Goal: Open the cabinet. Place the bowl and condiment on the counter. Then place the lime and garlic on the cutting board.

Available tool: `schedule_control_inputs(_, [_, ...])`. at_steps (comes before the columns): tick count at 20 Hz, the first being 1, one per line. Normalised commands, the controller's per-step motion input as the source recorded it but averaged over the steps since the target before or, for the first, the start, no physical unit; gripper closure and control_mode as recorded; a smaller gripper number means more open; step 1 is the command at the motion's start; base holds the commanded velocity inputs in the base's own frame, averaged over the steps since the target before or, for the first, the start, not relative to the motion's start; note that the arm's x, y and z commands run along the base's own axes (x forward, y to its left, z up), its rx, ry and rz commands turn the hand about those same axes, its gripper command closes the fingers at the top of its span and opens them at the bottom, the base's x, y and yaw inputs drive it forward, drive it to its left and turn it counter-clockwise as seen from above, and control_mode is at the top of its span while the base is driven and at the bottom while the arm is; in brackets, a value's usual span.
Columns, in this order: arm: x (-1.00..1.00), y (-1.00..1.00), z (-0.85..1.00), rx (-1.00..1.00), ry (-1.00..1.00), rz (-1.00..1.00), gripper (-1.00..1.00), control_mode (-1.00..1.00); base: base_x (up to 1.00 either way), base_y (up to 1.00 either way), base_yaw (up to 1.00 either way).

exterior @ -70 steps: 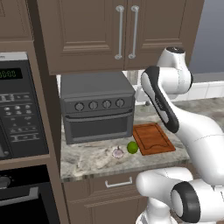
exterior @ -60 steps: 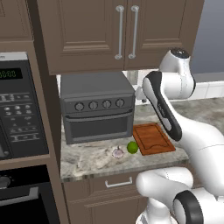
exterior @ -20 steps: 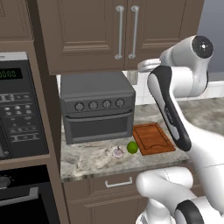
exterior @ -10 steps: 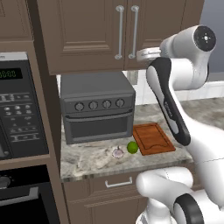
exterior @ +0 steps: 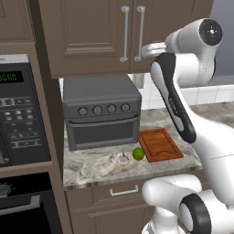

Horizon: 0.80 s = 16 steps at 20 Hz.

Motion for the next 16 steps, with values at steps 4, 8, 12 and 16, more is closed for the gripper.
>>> schedule_control_inputs(4, [0.38,0.01,0.00,-0.03,-0.01,-0.01,-1.00,-1.00,0.00,0.00,0.00])
schedule_control_inputs(8, [0.41,0.00,0.00,-0.03,0.00,0.00,-1.00,-1.00,0.00,0.00,0.00])
schedule_control_inputs(12, [0.45,0.00,0.00,-0.01,-0.03,0.00,-1.00,-1.00,0.00,0.00,0.00])
schedule_control_inputs(16, [0.47,0.00,0.00,-0.01,-0.02,0.00,-1.00,-1.00,0.00,0.00,0.00])
